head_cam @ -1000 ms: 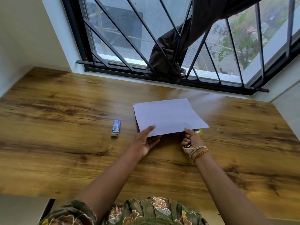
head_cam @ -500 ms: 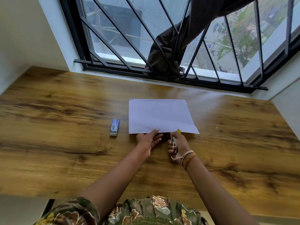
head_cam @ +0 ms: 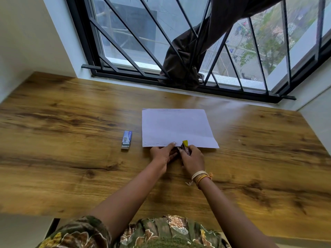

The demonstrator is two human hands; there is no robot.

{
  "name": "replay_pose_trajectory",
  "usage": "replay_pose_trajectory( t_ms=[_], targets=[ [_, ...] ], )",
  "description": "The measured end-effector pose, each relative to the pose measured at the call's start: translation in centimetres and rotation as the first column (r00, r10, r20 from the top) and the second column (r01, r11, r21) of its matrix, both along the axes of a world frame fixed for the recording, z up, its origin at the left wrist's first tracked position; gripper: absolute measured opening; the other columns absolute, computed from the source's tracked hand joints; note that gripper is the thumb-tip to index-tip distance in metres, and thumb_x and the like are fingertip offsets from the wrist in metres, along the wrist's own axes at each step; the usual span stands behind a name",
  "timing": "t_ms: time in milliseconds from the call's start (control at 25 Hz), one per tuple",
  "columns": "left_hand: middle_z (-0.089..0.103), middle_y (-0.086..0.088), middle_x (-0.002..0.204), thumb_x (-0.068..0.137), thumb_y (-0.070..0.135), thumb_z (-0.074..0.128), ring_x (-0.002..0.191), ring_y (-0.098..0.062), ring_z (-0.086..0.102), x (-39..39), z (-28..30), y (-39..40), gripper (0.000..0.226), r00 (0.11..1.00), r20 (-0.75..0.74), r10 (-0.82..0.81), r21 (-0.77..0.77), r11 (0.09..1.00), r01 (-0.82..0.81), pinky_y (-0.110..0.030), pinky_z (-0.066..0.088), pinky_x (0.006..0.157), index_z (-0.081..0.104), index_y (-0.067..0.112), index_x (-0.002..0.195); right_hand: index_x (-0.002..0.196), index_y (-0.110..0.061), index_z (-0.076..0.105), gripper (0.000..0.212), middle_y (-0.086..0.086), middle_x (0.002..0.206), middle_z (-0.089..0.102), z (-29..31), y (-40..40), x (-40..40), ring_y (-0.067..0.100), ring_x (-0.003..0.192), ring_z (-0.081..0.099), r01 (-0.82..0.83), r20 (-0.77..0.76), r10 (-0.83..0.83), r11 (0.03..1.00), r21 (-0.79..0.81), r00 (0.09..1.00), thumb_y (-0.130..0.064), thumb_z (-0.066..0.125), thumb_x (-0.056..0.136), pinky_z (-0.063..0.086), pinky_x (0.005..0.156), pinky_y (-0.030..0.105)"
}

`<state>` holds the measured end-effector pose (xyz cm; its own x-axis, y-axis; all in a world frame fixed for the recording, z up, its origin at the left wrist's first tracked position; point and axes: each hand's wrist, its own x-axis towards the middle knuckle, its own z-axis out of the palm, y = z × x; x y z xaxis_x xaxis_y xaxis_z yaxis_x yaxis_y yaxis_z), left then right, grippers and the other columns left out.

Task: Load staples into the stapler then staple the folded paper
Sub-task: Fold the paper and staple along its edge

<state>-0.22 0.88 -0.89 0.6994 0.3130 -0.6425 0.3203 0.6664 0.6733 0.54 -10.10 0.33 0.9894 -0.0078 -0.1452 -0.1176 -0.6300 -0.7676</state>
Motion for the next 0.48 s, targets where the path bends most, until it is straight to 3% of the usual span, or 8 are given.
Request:
replay_pose_trajectory(
  t_ms=[120, 200, 280, 400, 480],
  targets=[
    [0.070, -0.020, 0.095, 0.075, 0.001, 0.077, 0.078, -0.028, 0.071, 0.0, 0.0, -0.1, 0.025, 1.000, 0.007, -0.017, 0.020, 1.000, 0.016, -0.032, 0.061, 0.063, 0.059, -0.004, 0.093, 0.098, -0.004, 0.056, 0.019, 0.013, 0.091, 0.062, -0.4, 0.3, -0.2, 0.026, 0.080, 0.055, 0.000, 0.047, 0.004, 0.997, -0.072, 0.999, -0.020, 0.060, 0.090, 0.039, 0.066, 0.029],
    [0.070, -0.018, 0.092, 0.077, 0.000, 0.075, 0.075, -0.026, 0.070, -0.1, 0.2, -0.2, 0.019, 1.000, 0.007, -0.021, 0.028, 0.999, 0.021, -0.033, 0.061, 0.065, 0.059, 0.001, 0.086, 0.102, -0.003, 0.051, 0.021, 0.011, 0.091, 0.058, -0.3, 0.6, -0.4, 0.023, 0.079, 0.052, 0.019, 0.050, -0.015, 0.997, -0.070, 0.999, -0.019, 0.058, 0.091, 0.034, 0.065, 0.027],
    [0.070, -0.019, 0.094, 0.077, 0.000, 0.075, 0.076, -0.027, 0.071, 0.0, 0.1, -0.1, 0.020, 1.000, 0.000, -0.020, 0.021, 1.000, 0.020, -0.034, 0.061, 0.067, 0.059, 0.001, 0.088, 0.104, -0.005, 0.046, 0.022, 0.011, 0.091, 0.057, -0.4, 0.8, -0.3, 0.025, 0.078, 0.054, 0.028, 0.007, -0.028, 0.999, -0.040, 1.000, -0.019, 0.057, 0.091, 0.040, 0.065, 0.031],
    [0.070, -0.022, 0.097, 0.077, 0.001, 0.076, 0.079, -0.029, 0.071, 0.0, -0.2, 0.1, 0.028, 1.000, 0.001, -0.029, 0.001, 1.000, 0.029, -0.036, 0.061, 0.067, 0.061, -0.008, 0.099, 0.104, -0.013, 0.044, 0.034, 0.013, 0.098, 0.061, -0.4, 1.1, 0.3, 0.030, 0.083, 0.062, 0.094, -0.171, -0.064, 0.981, 0.169, 0.983, -0.035, 0.062, 0.085, 0.054, 0.068, 0.044],
    [0.069, -0.023, 0.096, 0.076, 0.000, 0.076, 0.075, -0.029, 0.070, -0.1, 0.0, 0.1, 0.031, 1.000, 0.012, -0.027, -0.020, 0.999, 0.028, -0.036, 0.061, 0.066, 0.060, -0.010, 0.101, 0.103, -0.008, 0.048, 0.052, 0.012, 0.090, 0.060, -0.3, 1.3, 0.7, 0.023, 0.069, 0.059, 0.193, -0.267, -0.105, 0.924, 0.330, 0.958, -0.054, 0.057, 0.081, 0.049, 0.050, 0.031]
  ],
)
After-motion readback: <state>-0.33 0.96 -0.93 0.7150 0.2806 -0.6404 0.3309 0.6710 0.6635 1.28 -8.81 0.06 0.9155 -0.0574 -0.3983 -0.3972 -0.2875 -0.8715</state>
